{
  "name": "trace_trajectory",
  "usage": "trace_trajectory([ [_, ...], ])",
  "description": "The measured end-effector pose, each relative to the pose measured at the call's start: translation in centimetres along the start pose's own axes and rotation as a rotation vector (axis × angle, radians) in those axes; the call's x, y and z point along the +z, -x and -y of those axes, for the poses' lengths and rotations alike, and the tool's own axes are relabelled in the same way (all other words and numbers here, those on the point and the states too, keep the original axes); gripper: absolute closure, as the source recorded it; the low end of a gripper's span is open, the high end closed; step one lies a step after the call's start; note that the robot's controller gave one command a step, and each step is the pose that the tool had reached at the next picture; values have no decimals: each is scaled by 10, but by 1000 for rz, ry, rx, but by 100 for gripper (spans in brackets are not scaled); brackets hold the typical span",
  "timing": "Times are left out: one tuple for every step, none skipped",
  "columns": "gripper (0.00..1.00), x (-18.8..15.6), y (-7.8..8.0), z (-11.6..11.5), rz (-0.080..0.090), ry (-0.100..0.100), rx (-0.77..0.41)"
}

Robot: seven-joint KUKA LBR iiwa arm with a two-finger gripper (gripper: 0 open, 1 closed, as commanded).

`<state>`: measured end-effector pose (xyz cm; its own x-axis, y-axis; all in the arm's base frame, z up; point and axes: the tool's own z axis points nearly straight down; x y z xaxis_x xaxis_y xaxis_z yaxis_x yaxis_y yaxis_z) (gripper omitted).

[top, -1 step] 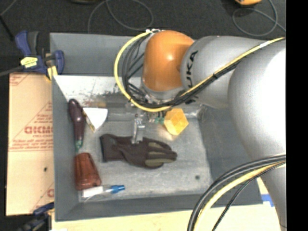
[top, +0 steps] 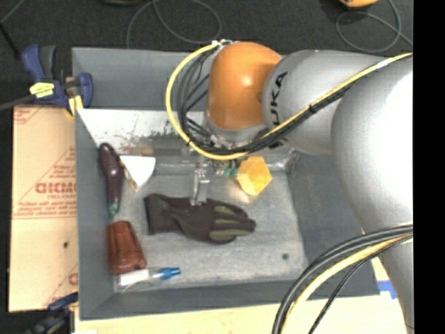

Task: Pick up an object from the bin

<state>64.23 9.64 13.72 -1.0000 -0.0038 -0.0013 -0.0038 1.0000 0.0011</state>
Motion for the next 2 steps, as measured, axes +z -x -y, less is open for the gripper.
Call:
trace_trajectory([
  [0,30,-16,7,6,0,-46],
  [100,64,-17,12,4,2,14],
])
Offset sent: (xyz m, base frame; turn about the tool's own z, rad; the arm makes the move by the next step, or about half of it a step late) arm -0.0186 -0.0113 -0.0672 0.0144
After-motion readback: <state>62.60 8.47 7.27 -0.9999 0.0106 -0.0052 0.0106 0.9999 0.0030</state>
